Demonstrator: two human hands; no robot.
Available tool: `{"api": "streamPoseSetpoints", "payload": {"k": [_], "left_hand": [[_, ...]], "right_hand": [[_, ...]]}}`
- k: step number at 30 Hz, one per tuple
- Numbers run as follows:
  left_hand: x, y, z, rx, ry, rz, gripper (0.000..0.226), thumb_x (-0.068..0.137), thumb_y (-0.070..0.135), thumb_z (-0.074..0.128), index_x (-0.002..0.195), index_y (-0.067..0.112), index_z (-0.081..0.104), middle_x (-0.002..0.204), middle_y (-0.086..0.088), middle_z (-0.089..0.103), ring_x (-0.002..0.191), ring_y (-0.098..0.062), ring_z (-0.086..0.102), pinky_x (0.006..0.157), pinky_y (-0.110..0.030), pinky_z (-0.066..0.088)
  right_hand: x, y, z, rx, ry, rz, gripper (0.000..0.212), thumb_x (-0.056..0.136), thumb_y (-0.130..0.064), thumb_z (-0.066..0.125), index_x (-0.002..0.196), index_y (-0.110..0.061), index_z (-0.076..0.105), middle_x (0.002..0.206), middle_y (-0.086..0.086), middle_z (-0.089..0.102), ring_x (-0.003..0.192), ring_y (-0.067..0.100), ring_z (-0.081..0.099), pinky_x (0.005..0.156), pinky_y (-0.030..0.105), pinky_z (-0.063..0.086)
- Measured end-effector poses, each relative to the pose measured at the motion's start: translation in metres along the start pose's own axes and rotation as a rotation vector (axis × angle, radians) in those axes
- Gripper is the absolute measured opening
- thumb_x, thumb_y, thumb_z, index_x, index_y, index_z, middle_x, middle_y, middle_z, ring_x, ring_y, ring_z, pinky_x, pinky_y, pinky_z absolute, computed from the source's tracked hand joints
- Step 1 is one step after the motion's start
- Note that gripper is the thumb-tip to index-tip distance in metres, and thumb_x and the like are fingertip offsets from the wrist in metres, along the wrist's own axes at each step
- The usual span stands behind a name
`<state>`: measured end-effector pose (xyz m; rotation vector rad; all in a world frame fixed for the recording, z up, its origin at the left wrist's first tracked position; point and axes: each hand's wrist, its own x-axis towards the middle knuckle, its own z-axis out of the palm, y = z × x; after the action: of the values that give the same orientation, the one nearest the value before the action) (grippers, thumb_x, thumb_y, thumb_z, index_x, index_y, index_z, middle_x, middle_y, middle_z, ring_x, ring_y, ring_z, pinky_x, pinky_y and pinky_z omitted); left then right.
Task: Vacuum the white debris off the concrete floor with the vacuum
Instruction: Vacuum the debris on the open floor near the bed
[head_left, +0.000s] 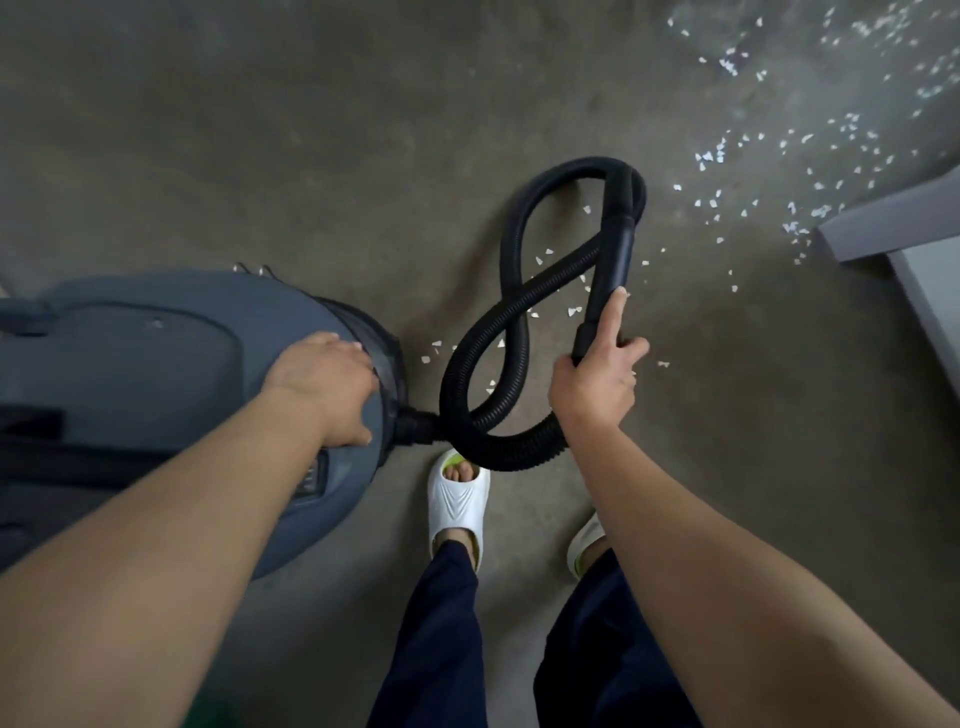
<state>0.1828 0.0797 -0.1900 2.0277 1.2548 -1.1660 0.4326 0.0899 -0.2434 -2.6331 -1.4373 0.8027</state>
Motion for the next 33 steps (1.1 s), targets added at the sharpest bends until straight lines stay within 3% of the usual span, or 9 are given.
{"api": "streamPoseSetpoints", "payload": {"k": [5,9,12,17,20,26,29,31,33], "left_hand": [[-0.003,-0.02,0.018,-0.114,0.035,-0.071,0.061,0.078,0.06,0.059,0.131,0.029,0.056,0.142,0.005,0.046,0.134,-0.015,0.037,0.114,-0.034,0.025],[-0.018,-0.044,0.043,-0.183,0.029,-0.1,0.057,0.079,0.06,0.058,0.128,0.031,0.058,0.138,0.005,0.05,0.131,-0.018,0.04,0.111,-0.036,0.031],[-0.031,-0.057,0.065,-0.218,0.016,-0.125,0.057,0.081,0.059,0.055,0.131,0.031,0.056,0.142,0.004,0.047,0.133,-0.017,0.038,0.113,-0.035,0.027],[-0.051,-0.07,0.099,-0.263,-0.013,-0.165,0.061,0.084,0.057,0.054,0.138,0.029,0.049,0.153,0.0,0.033,0.141,-0.017,0.028,0.118,-0.033,0.016],[-0.057,-0.071,0.112,-0.314,-0.039,-0.182,0.066,0.084,0.057,0.056,0.141,0.026,0.045,0.152,-0.001,0.034,0.142,-0.018,0.026,0.119,-0.032,0.012],[-0.044,-0.007,0.083,-0.704,0.191,0.003,0.082,0.067,0.045,0.077,0.138,0.024,0.043,0.143,0.0,0.045,0.132,-0.023,0.041,0.107,-0.04,0.038],[-0.024,0.037,0.061,-0.766,0.155,0.099,0.091,0.065,0.04,0.081,0.143,0.03,0.035,0.147,0.001,0.041,0.133,-0.023,0.041,0.104,-0.037,0.041],[-0.007,0.055,0.055,-0.731,0.102,0.142,0.081,0.069,0.033,0.08,0.139,0.034,0.039,0.14,0.002,0.049,0.126,-0.022,0.048,0.097,-0.035,0.045],[0.009,0.07,0.049,-0.66,0.1,0.199,0.061,0.069,0.027,0.079,0.123,0.036,0.052,0.121,0.002,0.058,0.107,-0.021,0.059,0.088,-0.036,0.051]], "right_hand": [[-0.019,-0.035,0.015,-0.033,-0.03,-0.095,0.093,0.084,-0.011,0.054,0.152,-0.042,-0.001,0.118,0.012,0.033,0.067,0.031,0.051,0.069,0.04,0.043],[-0.032,-0.056,0.025,-0.071,-0.048,-0.154,0.092,0.084,-0.012,0.054,0.153,-0.04,0.001,0.13,0.017,0.033,0.068,0.031,0.045,0.073,0.04,0.045],[-0.042,-0.071,0.034,-0.064,-0.068,-0.16,0.091,0.085,-0.015,0.055,0.153,-0.04,0.001,0.123,0.015,0.035,0.067,0.031,0.049,0.078,0.044,0.049],[-0.061,-0.08,0.05,-0.061,-0.087,-0.183,0.091,0.084,-0.012,0.054,0.153,-0.04,0.002,0.113,0.009,0.033,0.06,0.026,0.044,0.07,0.035,0.039],[-0.068,-0.082,0.052,-0.045,-0.094,-0.159,0.09,0.084,-0.013,0.054,0.153,-0.041,0.003,0.112,0.008,0.033,0.062,0.029,0.046,0.071,0.035,0.039],[-0.063,-0.075,0.024,0.001,-0.069,-0.083,0.09,0.086,-0.013,0.055,0.153,-0.043,0.003,0.115,0.007,0.033,0.057,0.018,0.041,0.07,0.034,0.04],[-0.048,-0.065,-0.001,0.05,-0.039,-0.042,0.089,0.086,-0.016,0.057,0.153,-0.043,0.005,0.119,0.009,0.035,0.065,0.024,0.047,0.072,0.036,0.042],[-0.034,-0.053,-0.018,0.078,-0.014,-0.034,0.089,0.086,-0.017,0.059,0.152,-0.044,0.005,0.119,0.008,0.036,0.074,0.027,0.049,0.072,0.036,0.041],[-0.016,-0.034,-0.036,0.099,0.012,-0.014,0.09,0.086,-0.019,0.06,0.152,-0.045,0.006,0.115,0.005,0.035,0.077,0.026,0.049,0.072,0.036,0.043]]}}
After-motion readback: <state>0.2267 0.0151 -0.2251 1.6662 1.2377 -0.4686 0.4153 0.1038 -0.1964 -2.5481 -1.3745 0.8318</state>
